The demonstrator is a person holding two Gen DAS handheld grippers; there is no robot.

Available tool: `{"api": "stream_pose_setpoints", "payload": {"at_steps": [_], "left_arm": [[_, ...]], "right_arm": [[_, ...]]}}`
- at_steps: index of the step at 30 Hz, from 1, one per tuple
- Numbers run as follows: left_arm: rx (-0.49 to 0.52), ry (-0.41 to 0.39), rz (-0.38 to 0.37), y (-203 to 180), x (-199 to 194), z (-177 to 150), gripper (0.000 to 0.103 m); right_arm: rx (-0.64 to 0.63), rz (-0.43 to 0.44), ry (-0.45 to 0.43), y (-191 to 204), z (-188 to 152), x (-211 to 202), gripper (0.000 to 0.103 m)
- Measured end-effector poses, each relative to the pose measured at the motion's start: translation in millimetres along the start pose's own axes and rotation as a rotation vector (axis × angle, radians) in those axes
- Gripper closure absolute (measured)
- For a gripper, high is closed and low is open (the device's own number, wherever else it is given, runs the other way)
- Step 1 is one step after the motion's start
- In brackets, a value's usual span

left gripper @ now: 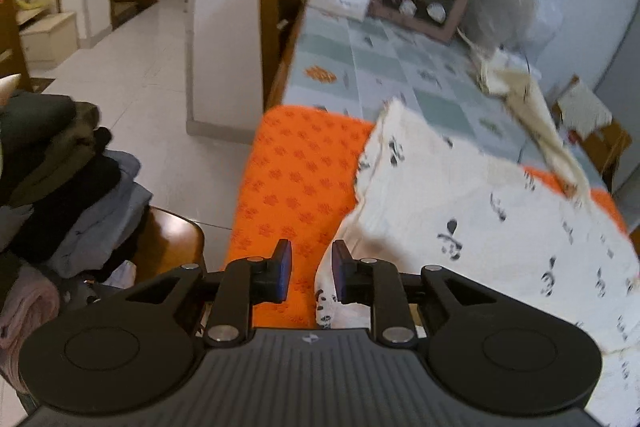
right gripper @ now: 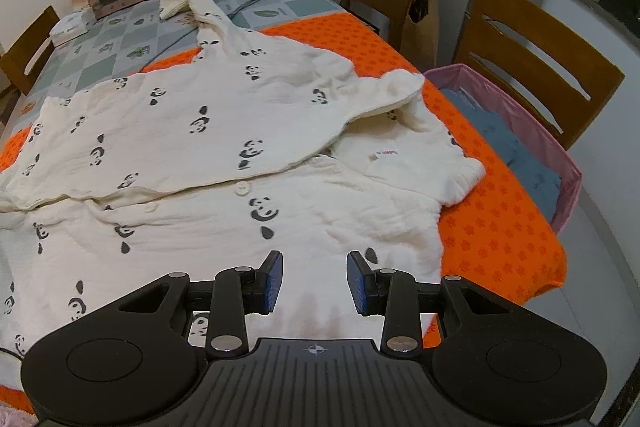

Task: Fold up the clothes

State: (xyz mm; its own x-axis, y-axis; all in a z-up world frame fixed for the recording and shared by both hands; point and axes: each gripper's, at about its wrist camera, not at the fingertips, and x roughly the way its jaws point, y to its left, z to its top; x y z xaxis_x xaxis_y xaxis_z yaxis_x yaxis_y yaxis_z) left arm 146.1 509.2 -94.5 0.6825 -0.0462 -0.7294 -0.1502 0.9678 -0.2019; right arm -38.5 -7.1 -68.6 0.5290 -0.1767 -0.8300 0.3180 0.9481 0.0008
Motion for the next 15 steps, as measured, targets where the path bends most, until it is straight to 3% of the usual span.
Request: {"api": "stream_pose_setpoints", "payload": {"at_steps": [3,7,9,12,15], "left_arm": [[-0.095,-0.003,-0.046,5,-18,2,0.064],[-0.166,0.047,-0.112,-4,-13,3,0.050],[-0.191,0.073,-0.117,-12,-3,2,0.045],[-0.243,0.103,-0.102,-21,12,-1,0.030],[-0.251,0.108,-0.049,-26,23,-4,0.031]], "right_arm": [[-0.020,0.005,-0.007,9,0,-1,0.065],[-0.031,0.013,-0.008,16,0,2,0.065],[-0.022,0.012,-0.004,15,1,5,0.065],[0.015,0.015,-0.009,10,4,9,0.065],[0.091,0.029,-0.014,0,12,17,0.065]]}}
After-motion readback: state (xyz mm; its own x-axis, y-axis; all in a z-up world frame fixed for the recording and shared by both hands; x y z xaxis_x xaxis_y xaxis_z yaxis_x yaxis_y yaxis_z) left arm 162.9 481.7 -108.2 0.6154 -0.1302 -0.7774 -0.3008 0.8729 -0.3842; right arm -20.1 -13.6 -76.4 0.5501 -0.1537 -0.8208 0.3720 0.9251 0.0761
